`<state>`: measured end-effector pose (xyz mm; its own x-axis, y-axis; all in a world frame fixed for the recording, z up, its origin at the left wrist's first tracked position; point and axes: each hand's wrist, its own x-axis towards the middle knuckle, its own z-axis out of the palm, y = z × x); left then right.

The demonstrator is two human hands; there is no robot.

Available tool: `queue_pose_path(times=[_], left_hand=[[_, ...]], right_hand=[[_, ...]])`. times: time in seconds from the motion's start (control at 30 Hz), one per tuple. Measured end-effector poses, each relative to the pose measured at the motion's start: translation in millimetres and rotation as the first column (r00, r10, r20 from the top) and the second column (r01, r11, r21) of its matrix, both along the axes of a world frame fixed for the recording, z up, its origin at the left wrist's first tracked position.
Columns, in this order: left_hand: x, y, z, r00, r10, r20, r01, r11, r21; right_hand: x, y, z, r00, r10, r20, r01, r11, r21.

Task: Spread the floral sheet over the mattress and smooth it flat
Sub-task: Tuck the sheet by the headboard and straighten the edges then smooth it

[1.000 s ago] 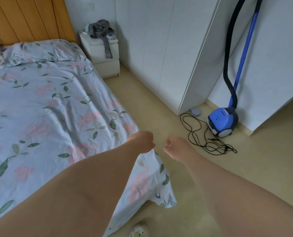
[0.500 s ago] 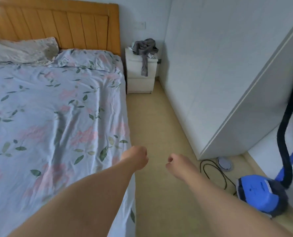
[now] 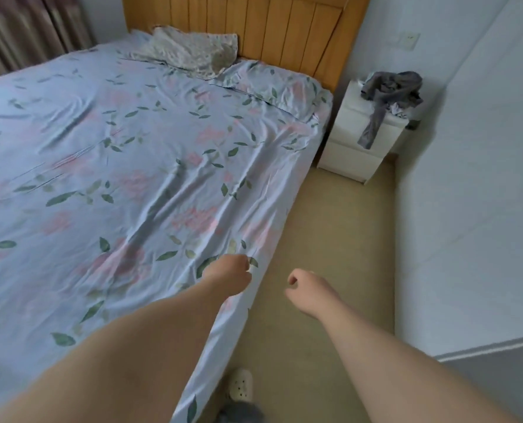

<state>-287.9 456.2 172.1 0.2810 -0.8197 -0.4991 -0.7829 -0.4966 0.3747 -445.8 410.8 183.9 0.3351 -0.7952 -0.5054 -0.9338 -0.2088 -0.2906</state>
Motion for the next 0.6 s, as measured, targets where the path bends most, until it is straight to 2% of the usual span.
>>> queue_pose_path(times=[0.17, 0.27, 0.37, 0.5, 0.6], left_hand=[[47, -65, -25, 0.992, 0.127, -0.012, -0.126, 0.992, 0.025], [76, -98, -30, 0.98, 0.2, -0.013, -0.2, 0.979, 0.027], [101, -125, -43, 0.959, 0.282, -0.016, -0.281, 0.959, 0.042], [136, -161, -69, 0.908, 0.416, -0.039, -0.414, 0.908, 0.058], [163, -185, -93, 0.834, 0.55, -0.04, -0.547, 0.835, 0.06]], right_hand=[[40, -83, -11, 0.991, 0.109, -0.081, -0.105, 0.993, 0.052], [76, -135, -21, 0.991, 0.13, -0.037, -0.127, 0.99, 0.066], [114, -174, -31, 0.971, 0.238, -0.014, -0.234, 0.964, 0.128], [170, -236, -59, 0.919, 0.392, -0.042, -0.38, 0.909, 0.173], [212, -279, -79, 0.849, 0.522, -0.078, -0.501, 0.844, 0.194]])
